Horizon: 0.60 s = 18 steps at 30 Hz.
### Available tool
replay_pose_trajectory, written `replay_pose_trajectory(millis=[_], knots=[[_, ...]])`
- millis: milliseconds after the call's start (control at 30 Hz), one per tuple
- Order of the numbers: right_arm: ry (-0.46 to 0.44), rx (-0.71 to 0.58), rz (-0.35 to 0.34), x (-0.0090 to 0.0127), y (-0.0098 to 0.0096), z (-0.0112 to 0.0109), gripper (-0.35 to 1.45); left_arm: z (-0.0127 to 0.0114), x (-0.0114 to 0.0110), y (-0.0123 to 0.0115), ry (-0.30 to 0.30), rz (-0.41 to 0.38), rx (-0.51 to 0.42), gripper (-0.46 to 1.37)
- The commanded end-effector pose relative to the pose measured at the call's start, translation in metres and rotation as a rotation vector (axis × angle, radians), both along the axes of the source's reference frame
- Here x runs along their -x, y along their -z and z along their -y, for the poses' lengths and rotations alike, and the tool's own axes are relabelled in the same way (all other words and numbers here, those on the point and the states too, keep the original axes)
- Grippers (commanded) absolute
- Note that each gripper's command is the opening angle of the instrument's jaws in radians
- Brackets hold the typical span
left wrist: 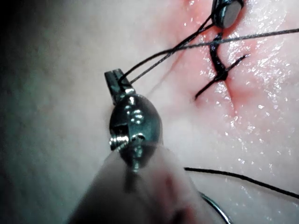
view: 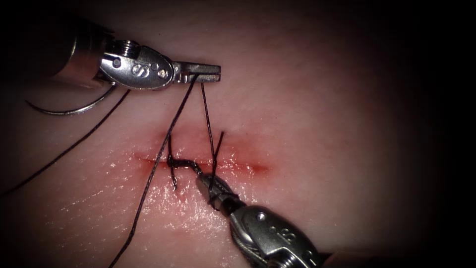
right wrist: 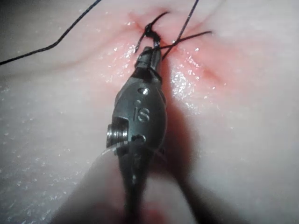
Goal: Wound Closure
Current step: Pull down on the suture with the right and up with the left
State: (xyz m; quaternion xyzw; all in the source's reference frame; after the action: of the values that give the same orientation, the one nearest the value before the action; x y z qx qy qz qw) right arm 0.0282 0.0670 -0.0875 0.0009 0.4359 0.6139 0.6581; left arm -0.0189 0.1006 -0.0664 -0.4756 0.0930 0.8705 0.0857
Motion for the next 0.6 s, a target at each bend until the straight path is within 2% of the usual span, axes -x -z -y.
replay_pose_trajectory(millis=[33, 267, 600], knots=[[0.000, 0.000, 0.002, 0.0000, 0.0002, 0.0002, -0.35, -0.0002, 0.0001, -0.0002, -0.004, 0.000, -0.006, -0.35], [0.001, -0.002, 0.005, -0.0003, 0.0011, 0.0012, -0.35, -0.0017, 0.0003, -0.0001, -0.002, -0.006, -0.007, -0.35], [0.003, -0.014, 0.004, -0.0003, 0.0008, 0.0022, -0.35, -0.0041, 0.0005, 0.0004, 0.006, -0.010, -0.001, -0.35]])
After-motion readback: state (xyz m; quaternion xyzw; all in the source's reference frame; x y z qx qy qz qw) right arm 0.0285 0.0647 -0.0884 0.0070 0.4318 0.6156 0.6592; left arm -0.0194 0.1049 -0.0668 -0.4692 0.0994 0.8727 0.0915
